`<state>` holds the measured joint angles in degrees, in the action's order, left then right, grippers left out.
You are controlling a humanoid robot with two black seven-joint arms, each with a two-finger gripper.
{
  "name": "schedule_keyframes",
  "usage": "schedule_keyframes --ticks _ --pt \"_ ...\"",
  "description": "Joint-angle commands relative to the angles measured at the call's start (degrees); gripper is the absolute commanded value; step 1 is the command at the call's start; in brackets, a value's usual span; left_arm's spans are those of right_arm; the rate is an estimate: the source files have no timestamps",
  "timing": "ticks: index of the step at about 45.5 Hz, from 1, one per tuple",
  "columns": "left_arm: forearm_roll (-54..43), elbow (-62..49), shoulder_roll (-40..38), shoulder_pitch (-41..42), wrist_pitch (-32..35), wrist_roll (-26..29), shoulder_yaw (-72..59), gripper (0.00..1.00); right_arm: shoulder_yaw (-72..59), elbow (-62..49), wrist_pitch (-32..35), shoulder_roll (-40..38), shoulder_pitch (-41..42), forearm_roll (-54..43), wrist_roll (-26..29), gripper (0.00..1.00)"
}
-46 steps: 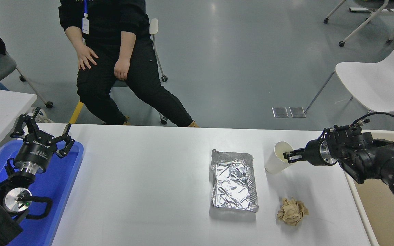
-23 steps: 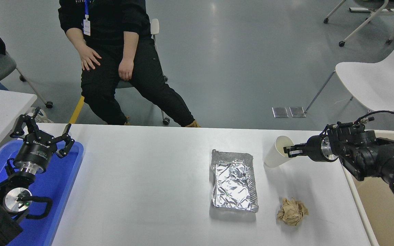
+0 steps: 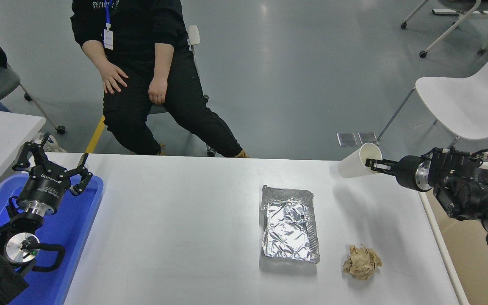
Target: Clean the table surface
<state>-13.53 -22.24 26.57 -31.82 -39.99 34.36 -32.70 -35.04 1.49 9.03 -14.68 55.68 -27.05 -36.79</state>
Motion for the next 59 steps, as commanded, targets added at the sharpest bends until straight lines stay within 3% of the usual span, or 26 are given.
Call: schedule_keyframes --ticks 1,16,32,43,59 --pt "0.0 0.0 -0.03 0.0 0.0 0.0 0.0 1.0 8.66 -1.76 0.11 -3.25 -0.31 6.57 0.32 0.0" --pt "0.0 0.0 -0.03 0.0 0.0 0.0 0.0 1.0 26.33 -1.76 0.2 -6.68 -1.1 7.63 2.6 0.0" --pt "0.0 0.0 -0.03 0.0 0.0 0.0 0.0 1.0 31.88 -1.76 -0.15 -9.75 -3.39 20.27 11.12 0.0" --pt "0.0 0.0 -0.03 0.0 0.0 0.0 0.0 1.0 33.9 -1.84 -0.68 -12.21 -5.14 30.3 20.7 0.0" --pt "0.0 0.0 -0.03 0.0 0.0 0.0 0.0 1.0 41.28 -2.99 -4.19 -12.83 -10.24 31.45 27.91 0.0"
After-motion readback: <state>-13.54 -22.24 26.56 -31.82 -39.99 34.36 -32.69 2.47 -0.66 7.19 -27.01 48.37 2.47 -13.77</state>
